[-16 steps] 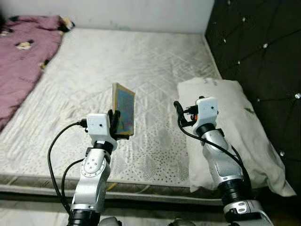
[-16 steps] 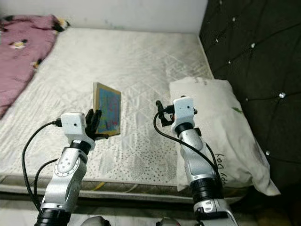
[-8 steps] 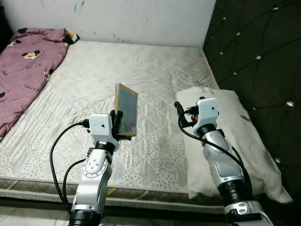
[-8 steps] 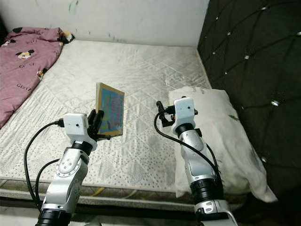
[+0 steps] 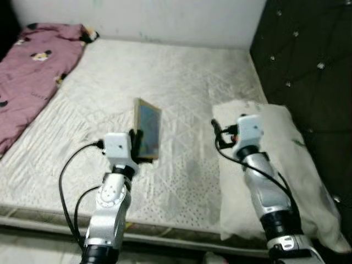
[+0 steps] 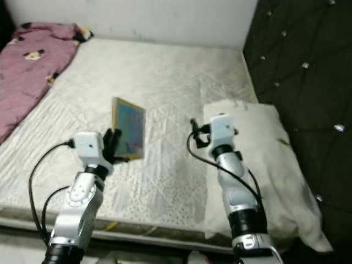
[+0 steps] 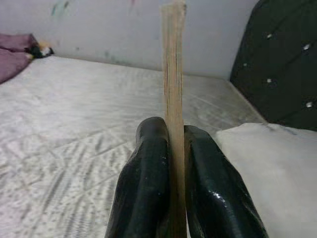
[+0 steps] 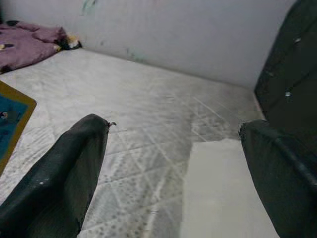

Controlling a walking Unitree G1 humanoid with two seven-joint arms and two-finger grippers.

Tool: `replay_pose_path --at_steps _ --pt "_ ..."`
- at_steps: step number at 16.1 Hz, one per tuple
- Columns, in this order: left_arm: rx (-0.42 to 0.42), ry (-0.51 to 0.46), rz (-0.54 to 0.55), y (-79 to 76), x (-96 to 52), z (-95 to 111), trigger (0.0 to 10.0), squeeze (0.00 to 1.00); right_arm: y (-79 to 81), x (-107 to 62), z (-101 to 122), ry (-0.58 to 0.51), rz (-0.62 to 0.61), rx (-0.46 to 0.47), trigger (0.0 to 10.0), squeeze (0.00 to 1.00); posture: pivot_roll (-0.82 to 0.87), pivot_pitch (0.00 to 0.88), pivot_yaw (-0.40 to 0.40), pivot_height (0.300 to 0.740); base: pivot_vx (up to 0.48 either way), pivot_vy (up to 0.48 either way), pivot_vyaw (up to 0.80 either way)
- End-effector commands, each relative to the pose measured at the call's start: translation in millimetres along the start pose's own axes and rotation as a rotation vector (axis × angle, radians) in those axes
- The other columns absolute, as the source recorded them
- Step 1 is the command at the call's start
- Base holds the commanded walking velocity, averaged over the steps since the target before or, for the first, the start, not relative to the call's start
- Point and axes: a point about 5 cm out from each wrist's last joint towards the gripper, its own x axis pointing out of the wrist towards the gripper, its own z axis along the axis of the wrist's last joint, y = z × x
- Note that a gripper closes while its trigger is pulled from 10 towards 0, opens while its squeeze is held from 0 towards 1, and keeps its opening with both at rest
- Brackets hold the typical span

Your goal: Clean up the room

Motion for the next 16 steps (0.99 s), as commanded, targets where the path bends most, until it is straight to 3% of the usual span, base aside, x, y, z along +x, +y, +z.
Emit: replay_pose_path --at_steps 1,5,10,14,15,16 --pt "-0.013 -0.029 0.024 4.7 -0.1 5.9 10.0 0.0 4.9 2.6 3.9 -0.013 0.013 0.009 10.0 0.0 -0.05 0.0 -0.01 0.74 0.0 0.0 0.0" --pt "0.057 -0.014 0.063 11.7 -5.7 5.8 10.0 0.0 2.4 -3.1 0.7 0.01 0.01 0.046 10.0 0.0 -0.04 0.0 -0.018 0.74 0.0 0.0 0.0" --pt "0.027 -0.006 0.175 33.3 -13.7 5.9 10.0 0.0 5.8 -13.4 -6.6 0.041 0.008 0.05 10.0 0.0 -0.04 0.0 -0.025 0.74 0.0 0.0 -0.8" --pt "0.017 -0.084 0.227 47.0 -22.1 16.9 10.0 0.0 13.5 -13.8 0.4 0.026 0.024 0.052 10.0 0.0 -0.03 0.0 -0.014 0.74 0.0 0.0 0.0" --pt "0.026 -0.089 0.242 50.7 -25.0 17.2 10.0 0.0 14.1 -13.9 1.8 0.019 0.023 0.049 10.0 0.0 -0.03 0.0 -0.014 0.74 0.0 0.0 0.0" --pt "0.116 -0.119 0.273 58.2 -31.1 21.1 10.0 0.0 12.1 -16.7 0.9 0.017 0.012 0.046 10.0 0.0 -0.03 0.0 -0.012 0.74 0.0 0.0 0.0"
